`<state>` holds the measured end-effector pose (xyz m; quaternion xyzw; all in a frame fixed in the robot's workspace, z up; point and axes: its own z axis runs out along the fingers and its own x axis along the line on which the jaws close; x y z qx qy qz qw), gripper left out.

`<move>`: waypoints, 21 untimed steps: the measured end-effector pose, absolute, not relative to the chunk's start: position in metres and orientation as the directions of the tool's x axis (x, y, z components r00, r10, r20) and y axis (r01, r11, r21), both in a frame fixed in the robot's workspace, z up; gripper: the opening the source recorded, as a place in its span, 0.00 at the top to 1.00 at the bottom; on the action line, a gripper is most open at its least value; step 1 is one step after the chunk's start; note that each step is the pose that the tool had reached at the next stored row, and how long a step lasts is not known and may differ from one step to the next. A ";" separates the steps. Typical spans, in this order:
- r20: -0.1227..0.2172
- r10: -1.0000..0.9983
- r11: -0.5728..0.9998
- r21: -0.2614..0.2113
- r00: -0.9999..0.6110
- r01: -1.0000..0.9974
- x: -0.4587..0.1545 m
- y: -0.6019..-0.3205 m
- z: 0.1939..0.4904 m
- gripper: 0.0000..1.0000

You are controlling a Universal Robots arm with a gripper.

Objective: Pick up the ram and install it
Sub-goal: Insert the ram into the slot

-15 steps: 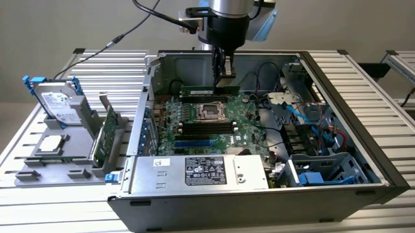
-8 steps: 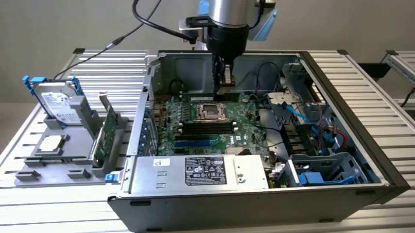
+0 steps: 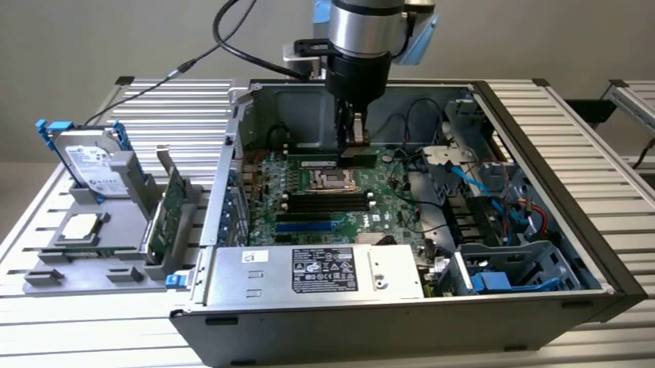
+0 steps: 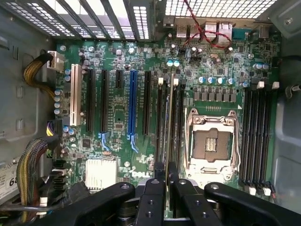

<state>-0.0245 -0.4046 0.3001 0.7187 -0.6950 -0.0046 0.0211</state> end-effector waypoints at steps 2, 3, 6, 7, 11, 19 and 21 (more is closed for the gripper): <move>0.023 -0.999 -0.033 0.037 0.034 -0.999 -0.024 -0.405 0.297 0.86; 0.023 -0.999 -0.033 0.037 0.034 -0.999 -0.024 -0.405 0.295 0.86; 0.023 -0.999 -0.033 0.037 0.034 -0.999 -0.025 -0.405 0.289 0.86; 0.023 -0.999 -0.033 0.037 0.034 -0.999 -0.024 -0.406 0.287 0.86; 0.023 -0.999 -0.033 0.037 0.034 -0.999 -0.024 -0.406 0.280 0.86; 0.023 -0.999 -0.033 0.037 0.034 -0.999 -0.025 -0.408 0.266 0.86; 0.023 -0.999 -0.034 0.037 0.034 -0.999 -0.024 -0.408 0.262 0.86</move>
